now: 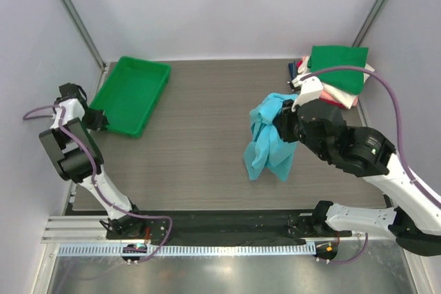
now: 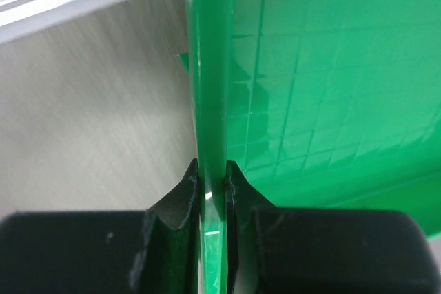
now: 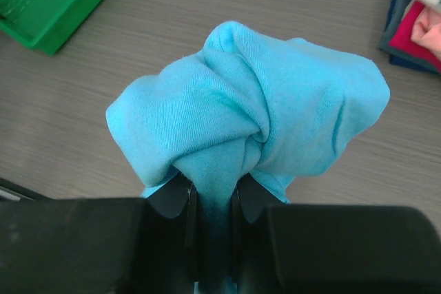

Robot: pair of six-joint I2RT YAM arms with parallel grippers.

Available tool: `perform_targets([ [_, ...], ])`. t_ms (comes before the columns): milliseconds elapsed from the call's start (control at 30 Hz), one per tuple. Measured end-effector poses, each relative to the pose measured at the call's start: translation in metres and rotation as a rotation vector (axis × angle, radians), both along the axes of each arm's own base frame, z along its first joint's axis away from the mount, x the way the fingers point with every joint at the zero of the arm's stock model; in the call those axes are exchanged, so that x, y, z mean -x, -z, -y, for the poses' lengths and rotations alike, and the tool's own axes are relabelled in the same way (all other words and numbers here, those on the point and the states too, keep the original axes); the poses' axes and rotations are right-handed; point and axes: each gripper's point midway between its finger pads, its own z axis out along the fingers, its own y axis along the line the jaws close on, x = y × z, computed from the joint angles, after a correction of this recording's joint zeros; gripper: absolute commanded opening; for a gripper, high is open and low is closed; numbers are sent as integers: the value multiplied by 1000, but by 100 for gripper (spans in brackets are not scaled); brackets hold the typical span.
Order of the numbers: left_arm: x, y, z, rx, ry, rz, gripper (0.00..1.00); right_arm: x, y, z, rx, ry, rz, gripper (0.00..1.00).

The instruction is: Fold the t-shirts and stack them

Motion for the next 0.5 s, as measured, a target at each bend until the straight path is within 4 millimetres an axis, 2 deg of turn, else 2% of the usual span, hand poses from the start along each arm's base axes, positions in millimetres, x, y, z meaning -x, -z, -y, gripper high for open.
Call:
perform_targets([
  [100, -16, 17, -5, 44, -50, 12, 0, 0, 19, -11, 8, -23, -41, 1],
  [167, -30, 14, -5, 83, -92, 73, 3, -3, 31, -20, 17, -33, -63, 1],
  [267, -50, 12, -8, 134, -157, 158, 12, -9, 43, -34, 24, -42, -86, 1],
  [400, -58, 15, -11, 189, -245, 220, 38, -19, 56, -56, 17, -60, -106, 1],
  [433, -58, 16, -11, 206, -273, 242, 55, -21, 60, -61, 17, -66, -113, 1],
  [500, -56, 17, -12, 226, -321, 280, 68, -24, 66, -70, 16, -77, -126, 1],
])
